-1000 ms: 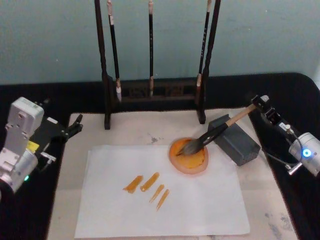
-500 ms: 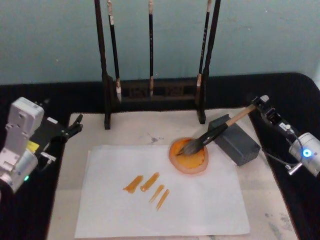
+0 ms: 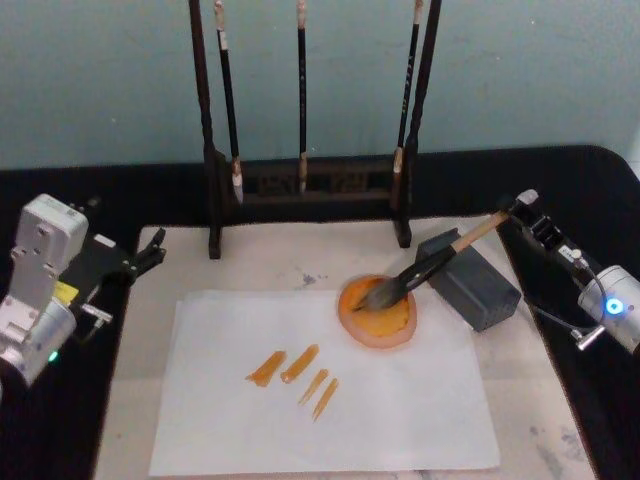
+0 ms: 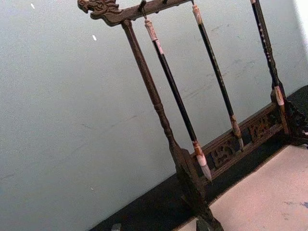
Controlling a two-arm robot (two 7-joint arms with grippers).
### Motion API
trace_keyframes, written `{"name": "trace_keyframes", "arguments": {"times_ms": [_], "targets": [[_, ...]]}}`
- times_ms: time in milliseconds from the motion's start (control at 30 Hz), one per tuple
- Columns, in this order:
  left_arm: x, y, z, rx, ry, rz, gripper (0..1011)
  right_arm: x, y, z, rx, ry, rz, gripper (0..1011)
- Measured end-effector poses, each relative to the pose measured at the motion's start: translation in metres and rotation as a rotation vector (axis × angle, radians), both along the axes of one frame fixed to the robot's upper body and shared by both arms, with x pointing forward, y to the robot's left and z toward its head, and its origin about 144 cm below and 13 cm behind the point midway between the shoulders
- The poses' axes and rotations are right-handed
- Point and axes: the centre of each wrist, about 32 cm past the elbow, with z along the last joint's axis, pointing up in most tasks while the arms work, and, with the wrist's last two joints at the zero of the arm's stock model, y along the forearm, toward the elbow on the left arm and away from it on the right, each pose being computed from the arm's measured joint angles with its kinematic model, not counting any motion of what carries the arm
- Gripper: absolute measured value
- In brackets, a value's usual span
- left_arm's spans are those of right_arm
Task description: Pick up the brush from the inkstone, write on the paper, then place the brush back to its original position.
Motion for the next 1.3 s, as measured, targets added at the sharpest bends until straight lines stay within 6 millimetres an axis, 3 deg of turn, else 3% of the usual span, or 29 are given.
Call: {"name": "trace_keyframes", "arguments": {"times_ms": [133,700,1300], "targets": [[0.000,0.000,0.000,0.000,0.000,0.000,1010,0.000,0.000,0.000,0.000,0.000,0.000,172],[0.000,0.000,0.000,0.000,0.000,0.000,1010,0.000,0.000,0.000,-0.003,-0.004,0.001,172],[0.000,0.000,0.000,0.000,0.000,0.000,1010,-0.002,0.010,0.029,-0.046,-0.095,0.043,171]]}}
